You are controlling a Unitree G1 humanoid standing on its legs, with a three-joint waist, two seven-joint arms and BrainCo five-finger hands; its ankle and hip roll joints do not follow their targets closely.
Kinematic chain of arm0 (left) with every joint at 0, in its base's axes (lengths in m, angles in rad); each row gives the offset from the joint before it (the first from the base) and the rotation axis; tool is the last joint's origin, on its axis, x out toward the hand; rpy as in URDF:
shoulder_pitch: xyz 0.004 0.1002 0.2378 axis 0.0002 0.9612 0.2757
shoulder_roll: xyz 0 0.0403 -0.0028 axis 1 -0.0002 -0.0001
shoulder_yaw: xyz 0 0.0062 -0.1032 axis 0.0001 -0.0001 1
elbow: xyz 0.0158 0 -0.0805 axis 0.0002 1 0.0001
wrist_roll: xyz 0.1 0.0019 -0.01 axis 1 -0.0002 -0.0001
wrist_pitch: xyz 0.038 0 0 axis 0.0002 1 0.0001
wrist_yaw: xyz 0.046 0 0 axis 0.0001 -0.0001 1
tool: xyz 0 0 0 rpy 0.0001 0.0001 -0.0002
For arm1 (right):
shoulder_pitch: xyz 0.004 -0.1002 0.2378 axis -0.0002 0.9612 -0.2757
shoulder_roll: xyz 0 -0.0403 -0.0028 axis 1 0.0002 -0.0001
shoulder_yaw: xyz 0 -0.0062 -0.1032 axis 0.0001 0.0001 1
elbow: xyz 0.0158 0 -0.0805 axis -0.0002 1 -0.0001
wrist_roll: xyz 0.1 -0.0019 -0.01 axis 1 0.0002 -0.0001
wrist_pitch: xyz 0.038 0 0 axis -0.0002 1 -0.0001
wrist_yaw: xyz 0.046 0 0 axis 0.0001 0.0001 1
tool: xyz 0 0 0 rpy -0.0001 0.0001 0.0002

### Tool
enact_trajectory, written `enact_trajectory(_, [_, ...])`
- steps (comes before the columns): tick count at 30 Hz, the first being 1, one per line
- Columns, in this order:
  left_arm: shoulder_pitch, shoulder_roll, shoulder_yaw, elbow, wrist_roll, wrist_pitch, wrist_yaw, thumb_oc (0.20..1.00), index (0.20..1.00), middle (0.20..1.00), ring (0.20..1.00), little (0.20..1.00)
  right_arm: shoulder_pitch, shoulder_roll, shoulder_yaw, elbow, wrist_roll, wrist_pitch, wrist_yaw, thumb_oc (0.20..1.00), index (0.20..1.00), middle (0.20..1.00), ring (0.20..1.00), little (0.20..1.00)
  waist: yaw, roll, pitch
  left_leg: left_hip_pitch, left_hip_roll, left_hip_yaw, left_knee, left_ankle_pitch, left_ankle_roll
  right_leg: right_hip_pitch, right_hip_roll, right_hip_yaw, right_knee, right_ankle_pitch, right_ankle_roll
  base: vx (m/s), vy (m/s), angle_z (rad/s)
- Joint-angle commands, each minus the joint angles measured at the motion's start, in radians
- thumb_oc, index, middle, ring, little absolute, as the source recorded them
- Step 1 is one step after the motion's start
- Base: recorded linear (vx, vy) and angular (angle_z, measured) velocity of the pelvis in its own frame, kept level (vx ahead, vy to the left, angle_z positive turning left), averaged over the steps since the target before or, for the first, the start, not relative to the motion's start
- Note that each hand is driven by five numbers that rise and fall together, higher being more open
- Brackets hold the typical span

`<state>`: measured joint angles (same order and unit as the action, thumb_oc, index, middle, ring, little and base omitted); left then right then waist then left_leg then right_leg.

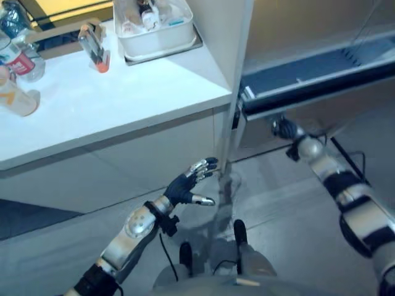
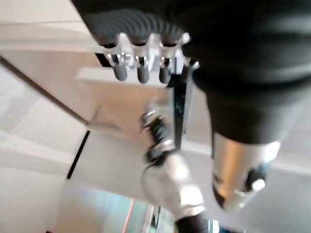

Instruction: Take the drinks into the refrigerator

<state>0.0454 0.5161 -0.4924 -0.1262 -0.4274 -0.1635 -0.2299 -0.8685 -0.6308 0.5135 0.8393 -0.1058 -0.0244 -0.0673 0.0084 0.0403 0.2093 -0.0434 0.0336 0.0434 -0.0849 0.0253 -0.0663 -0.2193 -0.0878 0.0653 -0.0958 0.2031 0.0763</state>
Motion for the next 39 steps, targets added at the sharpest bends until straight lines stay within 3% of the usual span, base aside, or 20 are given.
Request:
enact_trajectory(1, [-0.046, 0.046, -0.017, -0.041, -0.016, -0.047, 0.022, 1.0, 1.0, 1.0, 1.0, 1.0, -0.318, 0.067, 0.008, 0.037, 0.017, -0.073, -0.09, 0.2, 0.2, 0.2, 0.2, 0.2, 0.069, -0.065, 0.051, -0.071, -0.064, -0.036, 0.057, -0.04, 0.073, 0.069, -0.028, -0.055, 0.03, -0.081, 0.049, 0.01, 0.011, 0.1])
enact_trajectory(11, [-0.081, 0.08, 0.021, 0.012, 0.046, -0.074, 0.078, 1.0, 1.0, 1.0, 1.0, 1.0, -0.46, 0.105, 0.066, 0.035, 0.017, -0.062, -0.098, 0.2, 0.2, 0.2, 0.2, 0.2, 0.072, -0.057, 0.077, -0.089, -0.064, -0.047, 0.042, -0.022, 0.066, 0.049, -0.032, -0.065, 0.032, -0.077, 0.047, 0.0, 0.015, 0.05])
enact_trajectory(17, [-0.089, 0.061, 0.05, 0.02, 0.06, -0.084, 0.111, 1.0, 1.0, 1.0, 1.0, 1.0, -0.412, 0.106, 0.036, 0.015, 0.043, -0.065, -0.104, 0.2, 0.2, 0.2, 0.2, 0.2, 0.067, -0.056, 0.078, -0.085, -0.064, -0.052, 0.038, -0.021, 0.065, 0.053, -0.034, -0.069, 0.032, -0.08, 0.046, 0.0, 0.0, 0.0])
enact_trajectory(18, [-0.084, 0.053, 0.054, 0.024, 0.061, -0.086, 0.115, 1.0, 1.0, 1.0, 1.0, 1.0, -0.394, 0.104, 0.022, 0.01, 0.05, -0.066, -0.107, 1.0, 1.0, 1.0, 1.0, 1.0, 0.065, -0.055, 0.078, -0.083, -0.064, -0.053, 0.037, -0.021, 0.065, 0.055, -0.035, -0.069, 0.032, -0.081, 0.046, 0.0, 0.0, 0.0])
enact_trajectory(22, [-0.078, 0.035, 0.068, 0.023, 0.072, -0.092, 0.124, 1.0, 1.0, 1.0, 1.0, 1.0, -0.253, 0.091, -0.055, -0.042, 0.095, -0.081, -0.119, 1.0, 1.0, 1.0, 1.0, 1.0, 0.061, -0.052, 0.076, -0.077, -0.064, -0.056, 0.035, -0.023, 0.064, 0.064, -0.035, -0.072, 0.029, -0.085, 0.046, 0.0, 0.0, 0.0])
enact_trajectory(25, [-0.064, 0.001, 0.097, 0.058, 0.094, -0.097, 0.128, 1.0, 1.0, 1.0, 1.0, 1.0, 0.058, 0.086, -0.162, -0.158, 0.125, -0.101, -0.104, 1.0, 1.0, 1.0, 1.0, 1.0, 0.045, -0.049, 0.076, -0.069, -0.064, -0.062, 0.029, -0.022, 0.062, 0.071, -0.037, -0.08, 0.029, -0.09, 0.048, -0.01, -0.004, 0.12])
enact_trajectory(27, [-0.058, -0.006, 0.104, 0.077, 0.099, -0.101, 0.132, 1.0, 1.0, 1.0, 1.0, 1.0, 0.146, 0.1, -0.184, -0.176, 0.127, -0.108, -0.104, 1.0, 1.0, 1.0, 1.0, 1.0, 0.041, -0.048, 0.074, -0.066, -0.063, -0.063, 0.027, -0.022, 0.061, 0.074, -0.038, -0.083, 0.028, -0.091, 0.048, 0.0, -0.007, 0.18])
enact_trajectory(29, [-0.037, -0.043, 0.133, 0.162, 0.11, -0.106, 0.142, 1.0, 1.0, 1.0, 1.0, 1.0, 0.373, 0.151, -0.263, -0.157, 0.169, -0.128, -0.085, 1.0, 1.0, 1.0, 1.0, 1.0, 0.025, -0.051, 0.066, -0.058, -0.061, -0.067, 0.027, -0.023, 0.061, 0.084, -0.037, -0.09, 0.029, -0.097, 0.049, 0.01, -0.024, 0.07])
enact_trajectory(30, [-0.037, -0.043, 0.132, 0.163, 0.11, -0.106, 0.142, 1.0, 1.0, 1.0, 1.0, 1.0, 0.374, 0.151, -0.263, -0.157, 0.169, -0.128, -0.085, 1.0, 1.0, 1.0, 1.0, 1.0, 0.025, -0.05, 0.066, -0.058, -0.061, -0.067, 0.027, -0.023, 0.061, 0.084, -0.037, -0.09, 0.028, -0.097, 0.049, 0.02, -0.033, 0.02])
enact_trajectory(32, [-0.021, -0.103, 0.164, 0.337, 0.127, -0.094, 0.158, 1.0, 1.0, 1.0, 1.0, 1.0, 0.521, 0.215, -0.29, -0.027, 0.191, -0.124, -0.052, 1.0, 1.0, 1.0, 1.0, 1.0, 0.011, -0.054, 0.053, -0.045, -0.057, -0.069, 0.03, -0.027, 0.06, 0.098, -0.035, -0.094, 0.031, -0.105, 0.047, 0.02, -0.031, 0.05])
enact_trajectory(33, [-0.021, -0.104, 0.164, 0.338, 0.127, -0.094, 0.159, 1.0, 1.0, 1.0, 1.0, 1.0, 0.521, 0.215, -0.29, -0.027, 0.191, -0.124, -0.052, 1.0, 1.0, 1.0, 1.0, 1.0, 0.011, -0.054, 0.053, -0.045, -0.057, -0.069, 0.03, -0.027, 0.06, 0.098, -0.035, -0.094, 0.031, -0.105, 0.047, 0.04, -0.034, 0.13])
enact_trajectory(34, [-0.028, -0.138, 0.191, 0.458, 0.193, -0.088, 0.188, 1.0, 1.0, 1.0, 1.0, 1.0, 0.588, 0.262, -0.301, 0.067, 0.207, -0.124, -0.035, 1.0, 1.0, 1.0, 1.0, 1.0, 0.003, -0.058, 0.041, -0.034, -0.053, -0.069, 0.031, -0.029, 0.058, 0.108, -0.032, -0.096, 0.032, -0.111, 0.045, 0.04, -0.034, 0.07])
enact_trajectory(36, [-0.042, -0.208, 0.236, 0.65, 0.182, -0.063, 0.228, 1.0, 1.0, 1.0, 1.0, 1.0, 0.636, 0.304, -0.29, 0.154, 0.195, -0.116, -0.023, 1.0, 1.0, 1.0, 1.0, 1.0, -0.001, -0.062, 0.028, -0.025, -0.049, -0.069, 0.032, -0.029, 0.056, 0.12, -0.03, -0.096, 0.033, -0.115, 0.042, 0.04, -0.04, -0.01])
enact_trajectory(37, [-0.045, -0.211, 0.236, 0.656, 0.182, -0.066, 0.228, 1.0, 1.0, 1.0, 1.0, 1.0, 0.634, 0.303, -0.289, 0.156, 0.195, -0.117, -0.023, 1.0, 1.0, 1.0, 1.0, 1.0, -0.003, -0.061, 0.029, -0.024, -0.048, -0.07, 0.032, -0.03, 0.056, 0.121, -0.03, -0.097, 0.033, -0.115, 0.042, 0.03, -0.031, 0.01])
enact_trajectory(39, [-0.093, -0.271, 0.264, 0.882, 0.261, -0.048, 0.285, 1.0, 1.0, 1.0, 1.0, 1.0, 0.67, 0.357, -0.313, 0.3, 0.222, -0.111, -0.026, 1.0, 1.0, 1.0, 1.0, 1.0, -0.01, -0.063, 0.004, -0.003, -0.043, -0.074, 0.029, -0.032, 0.052, 0.14, -0.028, -0.105, 0.037, -0.125, 0.039, 0.07, -0.043, 0.02])
